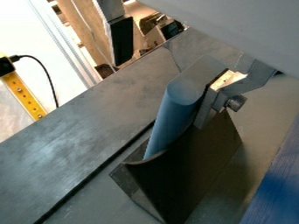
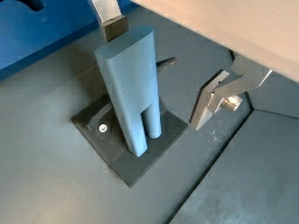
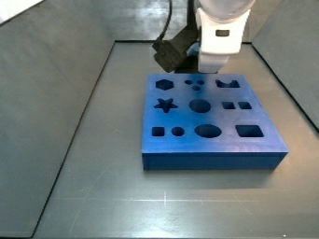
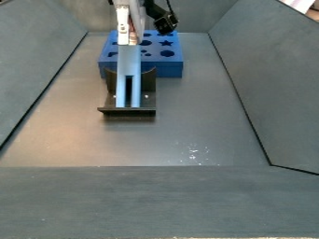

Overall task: Pick up the square-circle object. Move up. Place the square-circle object on the fixture. Regrasp the square-circle object. Rotate the square-circle object. Move to above the board. Insert the square-circle object.
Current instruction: Regrasp the square-circle object, then rotate the square-circle object.

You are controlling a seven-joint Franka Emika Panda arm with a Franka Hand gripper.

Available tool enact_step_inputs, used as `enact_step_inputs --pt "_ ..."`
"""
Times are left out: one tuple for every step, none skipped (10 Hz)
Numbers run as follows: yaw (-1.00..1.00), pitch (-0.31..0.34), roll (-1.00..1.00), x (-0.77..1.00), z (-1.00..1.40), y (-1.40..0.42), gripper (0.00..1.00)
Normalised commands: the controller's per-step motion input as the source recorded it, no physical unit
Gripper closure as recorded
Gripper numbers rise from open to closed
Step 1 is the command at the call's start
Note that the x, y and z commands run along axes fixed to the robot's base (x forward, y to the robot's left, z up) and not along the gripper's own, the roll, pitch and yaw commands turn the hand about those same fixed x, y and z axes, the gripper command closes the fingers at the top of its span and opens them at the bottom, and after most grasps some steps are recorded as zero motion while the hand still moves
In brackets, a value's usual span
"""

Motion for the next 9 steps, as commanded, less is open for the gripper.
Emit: enact_step_inputs --pt "0.07 0.111 0.14 0.18 -0.04 -0.04 0.00" --pt "0.00 0.000 0.00 0.00 0.00 0.00 1.00" --pt "0.00 0.000 0.00 -1.00 0.71 0.28 1.00" --pt "0.00 -0.013 -0.02 -1.00 0.71 0.27 1.00" --pt "-0.01 -0.038 -0.07 -1.00 0.69 0.25 1.00" --pt "-0.03 -0.055 -0.11 -1.00 0.66 0.23 1.00" --pt "-0.04 -0.060 -0.13 -1.00 0.64 0.22 1.00" --pt "-0.06 -0.059 -0.15 -1.00 0.61 0.21 1.00" --pt "-0.07 -0.054 -0.15 -1.00 0.57 0.19 1.00"
